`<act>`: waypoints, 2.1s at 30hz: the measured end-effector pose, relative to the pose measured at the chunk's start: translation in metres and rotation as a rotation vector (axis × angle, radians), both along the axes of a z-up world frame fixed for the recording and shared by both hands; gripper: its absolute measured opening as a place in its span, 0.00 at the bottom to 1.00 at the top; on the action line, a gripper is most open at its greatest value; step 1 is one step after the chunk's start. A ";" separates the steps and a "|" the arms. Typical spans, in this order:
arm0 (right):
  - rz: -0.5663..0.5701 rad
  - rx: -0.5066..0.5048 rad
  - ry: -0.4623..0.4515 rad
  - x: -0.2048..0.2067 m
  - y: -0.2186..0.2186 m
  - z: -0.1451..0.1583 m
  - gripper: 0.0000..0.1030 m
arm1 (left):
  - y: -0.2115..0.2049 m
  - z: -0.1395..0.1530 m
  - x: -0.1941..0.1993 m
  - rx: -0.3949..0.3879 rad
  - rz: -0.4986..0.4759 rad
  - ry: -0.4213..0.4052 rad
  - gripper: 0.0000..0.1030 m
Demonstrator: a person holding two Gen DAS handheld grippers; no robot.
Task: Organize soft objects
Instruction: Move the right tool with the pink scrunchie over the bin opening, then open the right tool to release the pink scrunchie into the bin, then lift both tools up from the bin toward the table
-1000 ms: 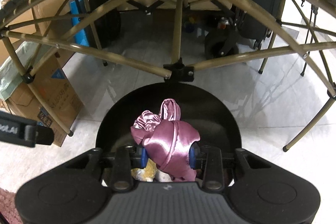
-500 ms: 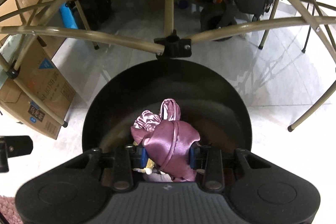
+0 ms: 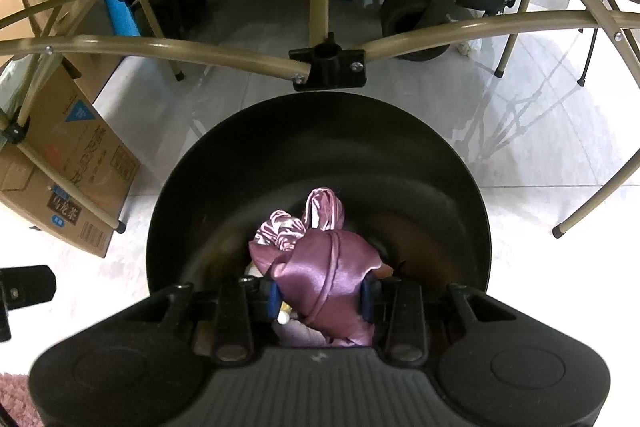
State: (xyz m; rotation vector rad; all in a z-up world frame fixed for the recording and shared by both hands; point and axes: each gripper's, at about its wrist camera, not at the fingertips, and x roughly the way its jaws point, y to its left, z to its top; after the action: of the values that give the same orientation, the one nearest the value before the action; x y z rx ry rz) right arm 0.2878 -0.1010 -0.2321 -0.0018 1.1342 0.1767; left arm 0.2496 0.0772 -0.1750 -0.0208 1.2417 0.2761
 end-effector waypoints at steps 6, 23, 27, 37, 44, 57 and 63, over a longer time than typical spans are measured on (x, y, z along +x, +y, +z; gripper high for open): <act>-0.006 -0.001 0.006 0.002 -0.002 0.000 0.45 | 0.000 -0.001 0.000 -0.003 0.012 0.010 1.00; -0.037 -0.061 -0.028 0.000 -0.003 0.002 1.00 | 0.006 -0.004 0.002 -0.018 0.035 0.029 1.00; -0.033 -0.066 -0.032 -0.001 -0.002 0.002 1.00 | 0.006 -0.004 0.002 -0.024 0.038 0.029 1.00; -0.024 -0.069 -0.035 -0.002 -0.003 0.003 1.00 | 0.005 -0.002 0.001 -0.032 0.039 0.024 1.00; -0.018 -0.061 -0.057 -0.008 -0.007 0.016 1.00 | 0.004 0.006 -0.001 -0.047 0.044 -0.008 1.00; -0.022 -0.033 -0.160 -0.036 -0.030 0.063 1.00 | -0.009 0.038 -0.018 -0.049 -0.001 -0.172 1.00; -0.047 0.005 -0.214 -0.046 -0.045 0.089 1.00 | -0.013 0.052 -0.029 -0.091 -0.030 -0.234 1.00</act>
State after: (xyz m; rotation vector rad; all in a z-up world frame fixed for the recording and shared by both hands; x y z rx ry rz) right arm 0.2414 -0.1461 -0.1429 0.0099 0.9198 0.1339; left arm 0.2204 0.0639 -0.1234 -0.1102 1.0198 0.1853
